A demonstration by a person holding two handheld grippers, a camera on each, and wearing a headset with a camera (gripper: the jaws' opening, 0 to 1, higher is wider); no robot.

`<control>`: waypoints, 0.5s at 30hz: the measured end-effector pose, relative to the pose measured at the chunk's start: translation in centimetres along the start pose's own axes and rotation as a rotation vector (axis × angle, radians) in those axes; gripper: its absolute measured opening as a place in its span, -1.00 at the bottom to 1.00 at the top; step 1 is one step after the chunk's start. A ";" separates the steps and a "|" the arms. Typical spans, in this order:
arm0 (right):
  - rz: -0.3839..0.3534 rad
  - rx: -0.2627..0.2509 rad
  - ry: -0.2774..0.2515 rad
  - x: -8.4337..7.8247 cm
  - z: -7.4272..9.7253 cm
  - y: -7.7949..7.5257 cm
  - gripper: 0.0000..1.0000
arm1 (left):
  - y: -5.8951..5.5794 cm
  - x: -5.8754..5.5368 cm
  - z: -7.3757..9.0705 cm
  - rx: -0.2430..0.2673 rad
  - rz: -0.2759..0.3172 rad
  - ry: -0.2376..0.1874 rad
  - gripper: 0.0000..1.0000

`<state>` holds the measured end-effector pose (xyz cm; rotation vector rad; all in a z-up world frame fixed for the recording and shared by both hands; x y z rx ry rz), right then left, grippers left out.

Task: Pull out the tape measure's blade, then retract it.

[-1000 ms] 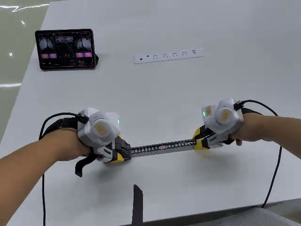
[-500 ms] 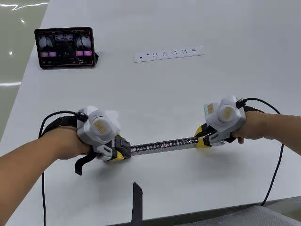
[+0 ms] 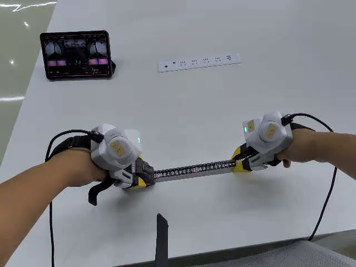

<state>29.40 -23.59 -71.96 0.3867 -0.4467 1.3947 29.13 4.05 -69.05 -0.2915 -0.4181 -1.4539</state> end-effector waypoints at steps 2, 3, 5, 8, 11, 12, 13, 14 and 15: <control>-0.001 -0.001 0.001 -0.1 0.0 -0.1 -0.80 | 0.0 0.0 0.0 0.000 0.000 0.000 -0.33; -0.001 -0.001 0.001 -0.1 0.1 -0.1 -0.80 | 0.0 0.0 0.0 0.001 0.000 0.000 -0.33; -0.002 -0.002 0.001 -0.2 0.1 -0.1 -0.80 | 0.0 0.0 0.0 0.001 0.000 0.000 -0.33; -0.003 -0.002 0.002 -0.3 0.2 -0.1 -0.80 | 0.0 0.0 0.0 0.001 0.001 0.000 -0.33; -0.003 -0.003 0.004 -0.4 0.2 -0.2 -0.80 | 0.0 0.0 0.0 0.002 0.001 0.000 -0.33; -0.004 -0.003 0.004 -0.5 0.2 -0.2 -0.80 | 0.0 0.0 0.0 0.002 0.001 0.000 -0.33; -0.003 -0.003 0.005 -0.5 0.3 -0.2 -0.80 | 0.0 0.0 0.0 0.002 0.002 0.000 -0.33; -0.004 -0.004 0.005 -0.6 0.3 -0.2 -0.80 | 0.0 0.0 0.0 0.002 0.002 0.000 -0.33; -0.005 -0.004 0.005 -0.6 0.3 -0.3 -0.80 | 0.0 0.0 0.0 0.002 0.002 0.000 -0.33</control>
Point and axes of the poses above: the centre of the closed fingertips' face, and the gripper's own axes: z roughly backward along the fingers, y roughly to its left, x roughly out of its top, the point moved 7 cm from there along z, roughly backward along the fingers, and after that the axes turned 1 degree about -x, right-handed, at the moved point
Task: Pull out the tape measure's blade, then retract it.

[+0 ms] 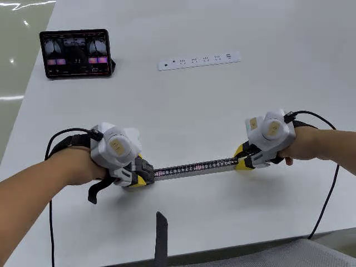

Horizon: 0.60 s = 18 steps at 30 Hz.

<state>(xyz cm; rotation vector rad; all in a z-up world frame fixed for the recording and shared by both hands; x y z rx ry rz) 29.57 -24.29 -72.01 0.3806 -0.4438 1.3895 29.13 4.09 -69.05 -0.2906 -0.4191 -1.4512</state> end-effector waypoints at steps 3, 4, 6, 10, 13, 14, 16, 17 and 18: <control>-0.002 -0.001 0.002 -0.1 0.1 0.0 -0.80 | 0.0 0.0 0.0 0.000 0.000 0.000 -0.33; -0.002 -0.001 0.002 -0.1 0.1 0.0 -0.80 | 0.0 0.0 0.0 0.000 0.000 0.000 -0.33; -0.005 -0.002 0.002 -0.2 0.1 -0.1 -0.80 | 0.0 0.0 0.0 0.001 0.000 0.000 -0.33; -0.008 -0.003 0.004 -0.1 0.3 0.1 -0.80 | 0.0 0.0 0.0 0.002 0.001 0.000 -0.33; -0.011 -0.004 0.005 -0.1 0.4 0.1 -0.80 | 0.0 0.0 0.0 0.002 0.001 0.000 -0.33; -0.012 -0.004 0.005 -0.1 0.4 0.1 -0.80 | 0.0 0.0 0.0 0.002 0.001 0.001 -0.33; -0.016 -0.004 0.004 -0.2 0.5 0.2 -0.80 | 0.0 0.0 0.0 0.002 0.000 0.001 -0.33; -0.016 -0.005 0.005 -0.2 0.5 0.2 -0.80 | -0.1 0.0 0.0 0.002 0.000 0.001 -0.33; -0.018 -0.005 0.005 -0.2 0.6 0.3 -0.80 | -0.1 0.0 0.1 0.002 0.000 0.001 -0.33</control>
Point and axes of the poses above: the centre of the closed fingertips' face, and the gripper's own axes: z roughly backward along the fingers, y roughly to its left, x roughly out of its top, the point moved 7 cm from there along z, roughly backward along the fingers, and after that the axes turned 1 degree about -x, right-handed, at the moved point
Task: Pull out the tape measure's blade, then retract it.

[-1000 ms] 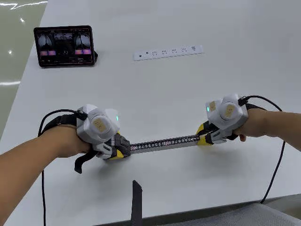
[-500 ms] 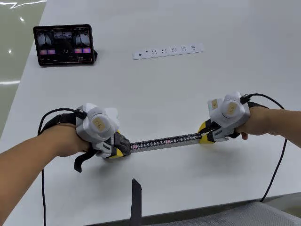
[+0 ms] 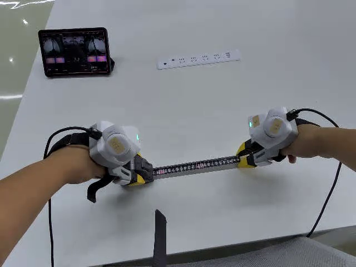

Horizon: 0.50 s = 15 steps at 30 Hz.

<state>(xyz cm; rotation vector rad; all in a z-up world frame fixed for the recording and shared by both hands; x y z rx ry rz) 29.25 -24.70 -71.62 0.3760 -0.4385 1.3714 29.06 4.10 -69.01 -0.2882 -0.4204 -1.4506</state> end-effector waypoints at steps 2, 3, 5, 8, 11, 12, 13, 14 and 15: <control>0.001 0.000 0.002 0.0 0.1 0.0 -0.80 | 0.0 0.0 0.0 0.000 -0.001 0.001 -0.33; 0.001 0.000 0.002 0.0 0.1 0.1 -0.80 | 0.0 0.0 0.0 0.000 -0.001 0.001 -0.33; 0.003 0.000 0.004 -0.1 0.2 0.1 -0.80 | 0.0 0.0 0.0 0.001 -0.001 0.001 -0.33; 0.003 0.001 0.006 -0.1 0.2 0.1 -0.80 | 0.0 0.0 0.0 0.001 -0.001 0.001 -0.33; 0.002 0.001 0.007 -0.2 0.3 0.1 -0.80 | 0.0 0.0 0.0 0.000 -0.002 0.000 -0.33; 0.002 0.001 0.007 -0.2 0.4 0.1 -0.80 | 0.1 0.0 0.0 -0.001 -0.001 0.000 -0.33; 0.002 0.001 0.008 -0.2 0.4 0.1 -0.80 | 0.1 0.0 0.0 -0.001 -0.001 0.000 -0.33; 0.003 0.001 0.009 -0.3 0.4 0.1 -0.80 | 0.0 0.0 0.0 -0.001 -0.002 0.000 -0.33; 0.003 0.001 0.009 -0.3 0.4 0.1 -0.80 | 0.0 0.0 0.0 -0.001 -0.002 0.001 -0.33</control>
Point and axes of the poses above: the centre of the closed fingertips' face, and the gripper's own axes: z roughly backward along the fingers, y roughly to its left, x roughly out of its top, the point moved 7 cm from there along z, roughly backward along the fingers, and after that the axes turned 1 degree about -x, right-handed, at the moved point
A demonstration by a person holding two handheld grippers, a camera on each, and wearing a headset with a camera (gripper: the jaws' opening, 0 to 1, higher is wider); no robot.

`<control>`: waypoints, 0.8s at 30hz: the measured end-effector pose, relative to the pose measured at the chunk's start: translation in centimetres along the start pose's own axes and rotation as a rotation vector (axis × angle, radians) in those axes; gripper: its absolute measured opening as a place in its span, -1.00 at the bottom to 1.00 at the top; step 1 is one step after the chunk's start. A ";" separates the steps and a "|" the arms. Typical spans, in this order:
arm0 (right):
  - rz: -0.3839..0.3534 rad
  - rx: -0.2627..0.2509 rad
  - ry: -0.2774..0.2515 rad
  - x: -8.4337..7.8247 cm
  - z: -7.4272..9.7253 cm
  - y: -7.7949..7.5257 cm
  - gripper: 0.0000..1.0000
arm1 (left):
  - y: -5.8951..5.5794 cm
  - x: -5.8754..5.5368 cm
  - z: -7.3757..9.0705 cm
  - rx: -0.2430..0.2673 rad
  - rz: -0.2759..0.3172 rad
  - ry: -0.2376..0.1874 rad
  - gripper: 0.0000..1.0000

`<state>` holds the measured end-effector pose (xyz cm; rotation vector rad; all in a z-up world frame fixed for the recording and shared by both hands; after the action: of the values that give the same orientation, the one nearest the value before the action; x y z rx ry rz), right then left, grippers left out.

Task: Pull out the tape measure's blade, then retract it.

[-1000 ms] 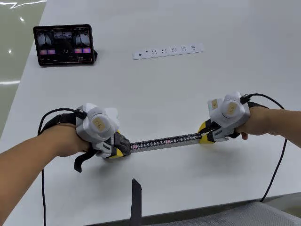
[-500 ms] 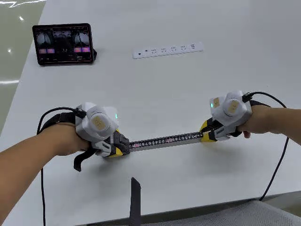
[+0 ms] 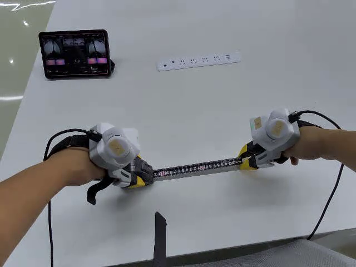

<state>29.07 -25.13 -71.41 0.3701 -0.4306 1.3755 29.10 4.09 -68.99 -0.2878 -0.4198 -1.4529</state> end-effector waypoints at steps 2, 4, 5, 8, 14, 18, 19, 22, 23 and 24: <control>0.000 -0.001 0.001 -0.1 0.0 0.0 -0.80 | 0.0 0.0 0.0 0.000 0.000 0.000 -0.33; -0.001 -0.001 0.003 -0.1 0.0 0.0 -0.80 | 0.0 0.0 0.0 0.000 0.000 0.000 -0.33; -0.001 -0.001 0.003 -0.2 0.1 0.0 -0.80 | 0.0 0.0 0.0 -0.001 0.000 0.000 -0.33; -0.002 -0.002 0.005 -0.3 0.1 -0.1 -0.80 | 0.0 0.0 0.0 0.000 -0.001 0.000 -0.33; -0.002 -0.002 0.007 -0.6 0.2 -0.2 -0.80 | 0.0 0.0 0.0 -0.002 0.000 0.000 -0.33; -0.002 -0.001 0.008 -0.8 0.1 -0.3 -0.80 | -0.1 0.0 0.0 -0.002 0.000 0.000 -0.33; -0.004 -0.001 0.007 -0.8 0.1 -0.3 -0.80 | -0.1 0.0 -0.1 -0.002 0.001 -0.001 -0.33; -0.006 -0.002 0.008 -0.9 0.2 -0.3 -0.80 | -0.1 0.0 -0.1 -0.002 0.001 -0.001 -0.33; -0.007 -0.002 0.008 -0.9 0.2 -0.3 -0.80 | -0.1 0.0 -0.1 -0.002 0.001 -0.001 -0.33; -0.007 -0.002 0.008 -0.9 0.3 -0.3 -0.80 | -0.1 0.0 -0.1 -0.001 0.001 -0.001 -0.33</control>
<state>29.19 -26.09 -71.66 0.3643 -0.4241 1.3692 29.02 4.02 -69.06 -0.2897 -0.4197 -1.4523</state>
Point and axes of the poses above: the centre of the closed fingertips' face, and the gripper's own axes: z roughly backward along the fingers, y roughly to its left, x roughly out of its top, the point moved 7 cm from there along z, roughly backward along the fingers, and after that the axes turned 1 degree about -x, right-handed, at the moved point
